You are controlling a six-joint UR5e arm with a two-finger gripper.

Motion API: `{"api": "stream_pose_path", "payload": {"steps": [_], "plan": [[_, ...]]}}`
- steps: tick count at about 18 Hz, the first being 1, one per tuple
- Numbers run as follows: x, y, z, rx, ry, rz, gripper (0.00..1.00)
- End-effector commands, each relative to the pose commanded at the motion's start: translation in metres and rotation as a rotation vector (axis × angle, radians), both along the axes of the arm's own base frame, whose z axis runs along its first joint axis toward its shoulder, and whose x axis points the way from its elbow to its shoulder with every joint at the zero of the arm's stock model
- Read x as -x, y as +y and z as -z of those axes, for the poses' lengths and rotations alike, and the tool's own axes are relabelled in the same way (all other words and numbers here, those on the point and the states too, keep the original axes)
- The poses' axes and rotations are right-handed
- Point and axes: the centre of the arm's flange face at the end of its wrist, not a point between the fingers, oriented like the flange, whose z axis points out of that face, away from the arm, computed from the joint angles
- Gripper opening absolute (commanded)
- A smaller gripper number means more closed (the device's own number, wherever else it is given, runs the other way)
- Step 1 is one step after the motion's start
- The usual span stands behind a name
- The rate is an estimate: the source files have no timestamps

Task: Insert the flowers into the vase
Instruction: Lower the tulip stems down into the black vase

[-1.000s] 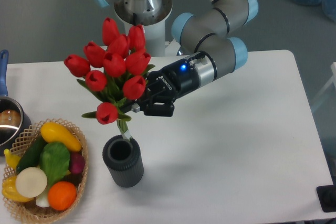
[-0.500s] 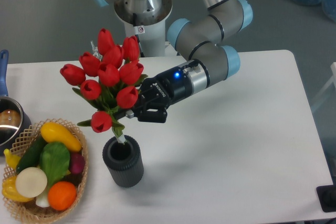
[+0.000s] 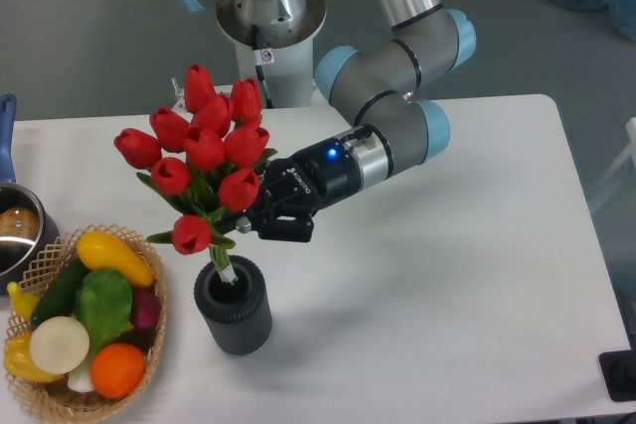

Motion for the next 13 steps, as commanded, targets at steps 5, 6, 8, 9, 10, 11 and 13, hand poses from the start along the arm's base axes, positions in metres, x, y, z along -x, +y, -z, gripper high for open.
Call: {"api": "stream_pose_path", "payload": {"steps": [5,6,8,9,10,11,13], "plan": [[0.001,0.0,0.006,0.005,-0.008,-0.001,0.1],[0.0,-0.001,0.009,0.008,-0.013,-0.002,0.1],[0.002,0.0,0.015,0.013,-0.021,-0.003,0.1],[0.002,0.0,0.016,0.013,-0.021,-0.003,0.1],[0.002,-0.001,0.016,0.013,-0.021,-0.004,0.1],[0.002,0.0,0.017,0.014,-0.022,-0.004,0.1],[0.003,0.0,0.017,0.015,-0.023,-0.004,0.11]]}}
